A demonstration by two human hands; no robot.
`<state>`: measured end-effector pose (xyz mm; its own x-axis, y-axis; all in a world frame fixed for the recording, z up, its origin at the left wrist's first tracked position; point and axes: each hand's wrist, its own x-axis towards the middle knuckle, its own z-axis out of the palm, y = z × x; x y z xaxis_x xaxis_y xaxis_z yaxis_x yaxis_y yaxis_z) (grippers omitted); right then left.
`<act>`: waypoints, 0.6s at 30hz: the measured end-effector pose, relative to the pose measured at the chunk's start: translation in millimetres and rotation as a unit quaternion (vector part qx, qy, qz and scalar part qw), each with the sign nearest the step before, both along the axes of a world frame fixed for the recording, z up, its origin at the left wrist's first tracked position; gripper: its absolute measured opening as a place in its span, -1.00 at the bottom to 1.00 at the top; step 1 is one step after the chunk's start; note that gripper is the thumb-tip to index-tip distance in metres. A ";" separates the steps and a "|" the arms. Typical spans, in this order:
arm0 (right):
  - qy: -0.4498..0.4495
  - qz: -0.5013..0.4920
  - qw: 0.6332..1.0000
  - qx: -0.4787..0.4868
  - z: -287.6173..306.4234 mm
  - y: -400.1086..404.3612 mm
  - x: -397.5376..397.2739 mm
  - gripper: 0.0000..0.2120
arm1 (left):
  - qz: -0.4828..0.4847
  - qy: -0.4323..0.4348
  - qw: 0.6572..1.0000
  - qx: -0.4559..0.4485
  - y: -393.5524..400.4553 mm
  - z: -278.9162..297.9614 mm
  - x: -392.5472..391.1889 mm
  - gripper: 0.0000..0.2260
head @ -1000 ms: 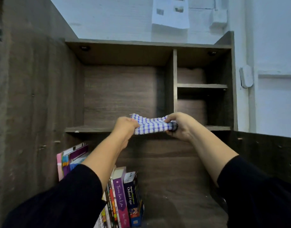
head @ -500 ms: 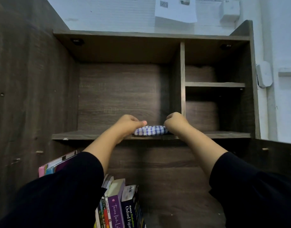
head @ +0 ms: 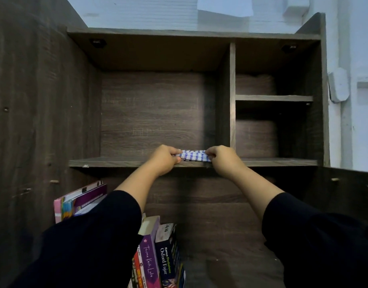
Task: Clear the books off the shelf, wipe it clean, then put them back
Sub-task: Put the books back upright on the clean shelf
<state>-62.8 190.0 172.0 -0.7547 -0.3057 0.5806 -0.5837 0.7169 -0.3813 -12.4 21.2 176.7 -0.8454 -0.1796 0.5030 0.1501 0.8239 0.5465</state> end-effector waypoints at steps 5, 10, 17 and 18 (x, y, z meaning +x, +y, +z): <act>0.028 -0.009 0.999 0.037 -6.0 0.2 -0.6 -0.61 | 0.018 -0.023 1.000 -0.011 -1.5 -4.8 -3.7 -0.64; 0.013 -0.022 0.998 0.060 -2.0 -0.6 4.3 -0.57 | 0.039 -0.047 0.997 -0.043 -1.0 -8.6 -0.7 -0.57; 0.004 -0.034 0.997 0.072 -5.6 1.4 6.3 -0.50 | 0.048 -0.059 0.996 -0.055 2.0 -11.1 14.6 -0.42; 0.003 -0.031 0.998 0.063 -5.6 2.6 9.7 -0.50 | 0.042 -0.051 0.997 -0.045 2.7 -11.5 18.4 -0.40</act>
<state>-53.0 192.6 166.4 -0.7716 -0.3286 0.5447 -0.5380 0.7940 -0.2831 6.0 24.0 165.2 -0.8771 -0.2107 0.4317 0.0250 0.8774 0.4792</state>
